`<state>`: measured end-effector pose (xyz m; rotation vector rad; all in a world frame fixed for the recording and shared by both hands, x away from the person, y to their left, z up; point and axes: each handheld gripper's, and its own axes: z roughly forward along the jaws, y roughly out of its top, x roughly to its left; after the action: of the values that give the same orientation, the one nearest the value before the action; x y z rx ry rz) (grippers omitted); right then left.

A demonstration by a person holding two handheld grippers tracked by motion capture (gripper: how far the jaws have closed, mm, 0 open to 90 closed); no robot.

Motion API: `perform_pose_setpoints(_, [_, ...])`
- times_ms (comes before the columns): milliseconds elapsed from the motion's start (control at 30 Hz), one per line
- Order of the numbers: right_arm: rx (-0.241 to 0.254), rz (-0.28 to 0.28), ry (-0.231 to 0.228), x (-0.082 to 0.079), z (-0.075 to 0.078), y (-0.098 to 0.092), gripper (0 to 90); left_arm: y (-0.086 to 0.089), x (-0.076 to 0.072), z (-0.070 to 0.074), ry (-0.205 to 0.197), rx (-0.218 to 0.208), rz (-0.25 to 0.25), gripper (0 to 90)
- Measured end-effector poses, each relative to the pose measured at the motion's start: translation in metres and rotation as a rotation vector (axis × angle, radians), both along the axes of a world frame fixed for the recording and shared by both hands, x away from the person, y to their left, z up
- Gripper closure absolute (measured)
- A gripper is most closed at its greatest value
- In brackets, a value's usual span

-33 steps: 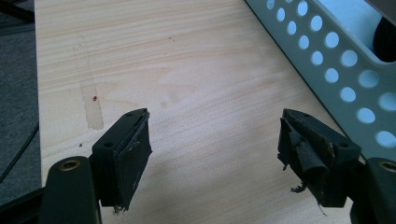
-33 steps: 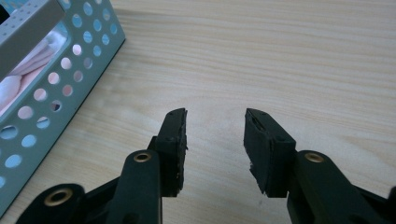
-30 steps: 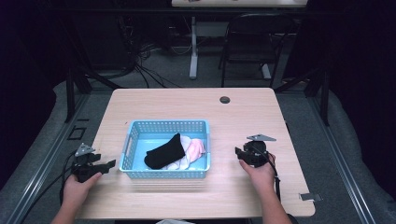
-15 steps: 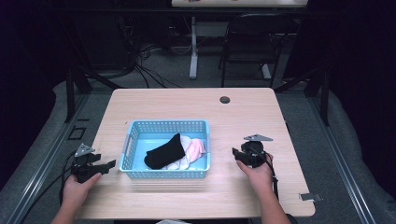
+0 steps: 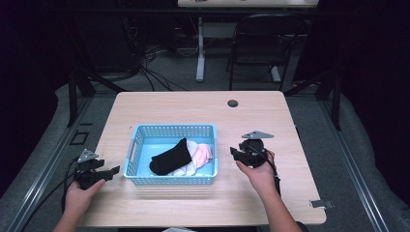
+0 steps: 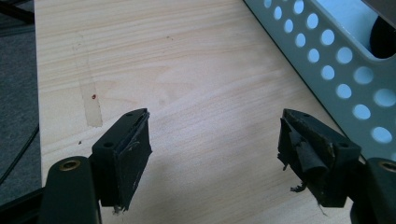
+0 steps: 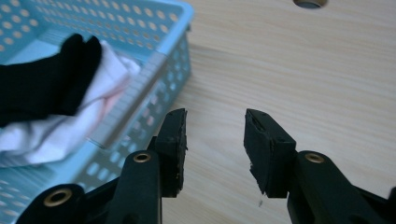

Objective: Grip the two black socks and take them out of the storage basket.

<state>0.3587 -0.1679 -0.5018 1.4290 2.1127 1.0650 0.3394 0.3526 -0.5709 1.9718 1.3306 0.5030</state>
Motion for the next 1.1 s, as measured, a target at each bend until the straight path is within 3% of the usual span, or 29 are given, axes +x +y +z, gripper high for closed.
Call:
perform_pose_setpoints(100, [-0.003,0.026,0.008,0.005,0.008,0.01,58.9,0.0,0.0,0.0,0.001,0.002,0.0,25.1])
perform_pose_setpoints(133, [0.0,0.053,0.007,0.01,0.015,0.023,59.1,0.0,0.0,0.0,-0.001,-0.001,0.0,25.1])
perform_pose_setpoints(267, [-0.024,0.089,0.002,0.016,0.024,0.039,59.3,0.0,0.0,0.0,-0.001,-0.004,0.002,25.1])
perform_pose_setpoints(300, [-0.028,0.117,0.001,0.02,0.029,0.051,60.0,0.0,0.0,0.0,-0.001,-0.003,0.0,25.1])
perform_pose_setpoints(467, [-0.048,0.176,0.004,0.028,0.035,0.08,60.8,0.0,0.0,0.0,-0.001,-0.004,-0.001,25.1])
perform_pose_setpoints(733, [-0.055,0.235,0.052,0.045,0.027,0.118,61.9,0.0,0.0,0.0,-0.001,-0.005,-0.003,25.1])
perform_pose_setpoints(1100, [-0.074,0.243,0.136,0.059,0.006,0.147,62.1,0.0,0.0,0.0,-0.002,-0.008,-0.002,25.1])
